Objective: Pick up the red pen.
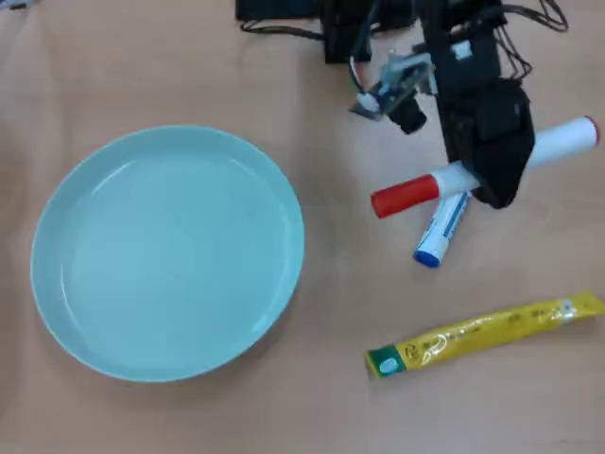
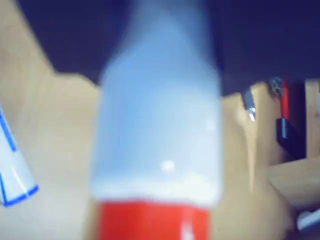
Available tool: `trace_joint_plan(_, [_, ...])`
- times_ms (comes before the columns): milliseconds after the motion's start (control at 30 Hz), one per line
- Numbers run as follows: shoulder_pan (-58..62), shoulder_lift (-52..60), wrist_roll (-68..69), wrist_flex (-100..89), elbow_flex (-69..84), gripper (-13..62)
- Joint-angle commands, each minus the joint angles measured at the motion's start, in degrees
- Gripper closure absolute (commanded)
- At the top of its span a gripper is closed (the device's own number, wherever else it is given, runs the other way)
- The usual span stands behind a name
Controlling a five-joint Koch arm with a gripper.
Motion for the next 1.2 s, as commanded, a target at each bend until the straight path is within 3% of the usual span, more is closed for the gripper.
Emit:
trace_joint_plan(0, [2.7,6.1,-1.0,-9.5,-0.4,54.8])
trace_joint_plan(633, [20.3,38.2,-1.1,-9.8,34.3,54.8])
trace_joint_plan(1167, [26.5,38.8,-1.1,-17.5,53.5,54.8])
